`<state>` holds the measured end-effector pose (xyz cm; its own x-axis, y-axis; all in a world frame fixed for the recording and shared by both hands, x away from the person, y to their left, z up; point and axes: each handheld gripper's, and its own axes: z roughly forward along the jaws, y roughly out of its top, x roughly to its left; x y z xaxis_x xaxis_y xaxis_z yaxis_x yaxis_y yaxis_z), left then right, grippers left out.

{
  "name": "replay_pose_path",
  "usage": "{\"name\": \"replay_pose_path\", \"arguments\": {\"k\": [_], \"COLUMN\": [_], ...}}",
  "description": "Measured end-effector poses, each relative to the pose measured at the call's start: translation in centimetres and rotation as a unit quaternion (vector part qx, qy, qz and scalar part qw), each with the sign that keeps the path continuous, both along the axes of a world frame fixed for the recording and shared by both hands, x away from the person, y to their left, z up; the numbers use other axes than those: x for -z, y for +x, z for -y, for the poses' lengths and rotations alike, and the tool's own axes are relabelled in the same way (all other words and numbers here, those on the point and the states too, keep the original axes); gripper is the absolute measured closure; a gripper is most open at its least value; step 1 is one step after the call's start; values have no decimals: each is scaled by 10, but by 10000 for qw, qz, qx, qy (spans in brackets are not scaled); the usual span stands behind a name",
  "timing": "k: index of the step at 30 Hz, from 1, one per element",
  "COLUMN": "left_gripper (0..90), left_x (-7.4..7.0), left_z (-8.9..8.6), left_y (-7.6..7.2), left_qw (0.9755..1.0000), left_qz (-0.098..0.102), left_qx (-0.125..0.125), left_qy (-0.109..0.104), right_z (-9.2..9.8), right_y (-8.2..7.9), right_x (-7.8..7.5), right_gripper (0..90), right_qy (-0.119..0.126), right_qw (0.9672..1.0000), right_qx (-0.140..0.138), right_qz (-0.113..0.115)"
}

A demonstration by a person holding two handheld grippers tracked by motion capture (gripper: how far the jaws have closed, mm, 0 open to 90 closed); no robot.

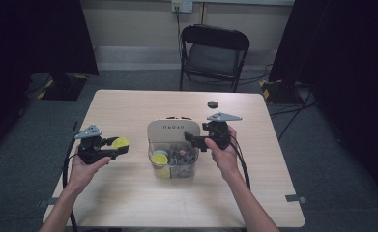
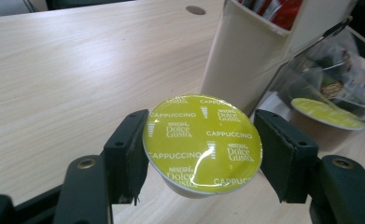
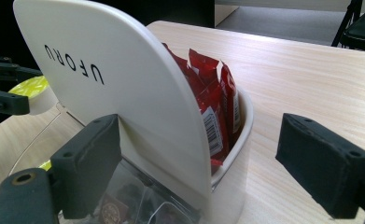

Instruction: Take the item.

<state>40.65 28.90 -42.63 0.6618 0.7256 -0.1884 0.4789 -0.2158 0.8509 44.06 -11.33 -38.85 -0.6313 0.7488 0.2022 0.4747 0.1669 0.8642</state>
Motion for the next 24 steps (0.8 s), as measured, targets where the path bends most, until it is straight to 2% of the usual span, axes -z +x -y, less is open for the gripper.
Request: {"name": "replay_pose_path", "arguments": {"k": [8,13,17,24], "left_gripper": [381,381,381,381], "left_x": [19,32,39,50], "left_z": [-6,-7,-8,-8], "left_y": [7,14,18,23], "left_qw": [9996,9988,9984,9976], "left_qz": [-219,-388,-500,-577], "left_qx": [-137,-176,-134,-176], "left_qy": [96,239,241,329], "right_z": [0,0,1,-1], "right_y": [0,0,0,1], "right_x": [0,0,0,1], "right_gripper": [133,133,133,133], "right_qy": [5,1,13,1], "right_qw": [10000,10000,10000,10000], "right_qx": [6,10,3,-17], "right_qz": [5,10,-1,-7]}}
